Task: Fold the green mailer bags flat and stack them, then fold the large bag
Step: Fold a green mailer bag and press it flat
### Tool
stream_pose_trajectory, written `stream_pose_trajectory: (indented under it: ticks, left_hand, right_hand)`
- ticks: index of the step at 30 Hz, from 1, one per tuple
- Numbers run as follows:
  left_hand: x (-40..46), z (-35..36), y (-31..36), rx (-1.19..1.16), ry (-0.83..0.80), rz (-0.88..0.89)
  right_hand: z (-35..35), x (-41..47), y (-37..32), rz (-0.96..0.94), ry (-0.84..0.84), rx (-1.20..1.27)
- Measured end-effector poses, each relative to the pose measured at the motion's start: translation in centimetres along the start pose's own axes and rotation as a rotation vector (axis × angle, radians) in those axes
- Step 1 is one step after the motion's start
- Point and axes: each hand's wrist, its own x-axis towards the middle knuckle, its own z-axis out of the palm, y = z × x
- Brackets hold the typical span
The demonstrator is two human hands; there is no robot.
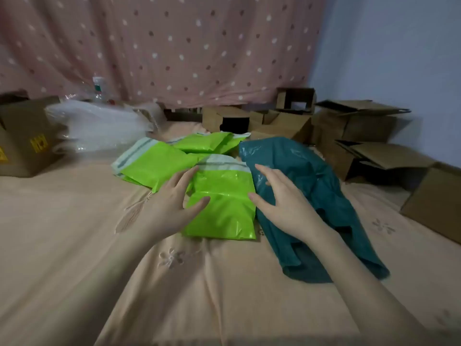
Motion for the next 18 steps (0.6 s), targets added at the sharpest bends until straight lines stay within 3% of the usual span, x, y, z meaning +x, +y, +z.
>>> stream_pose_trajectory:
  ticks: [10,18]
  left_hand:
    - [2.9,5.0,-4.2,-0.08,-0.137,-0.116]
    - [3.1,7.0,-4.9,-0.166,-0.097,-0.071]
  right_hand:
    - [6.2,3.0,3.8,0.165,-0.044,0.083]
    - [7.9,2.9,5.1,0.231,0.054,0.183]
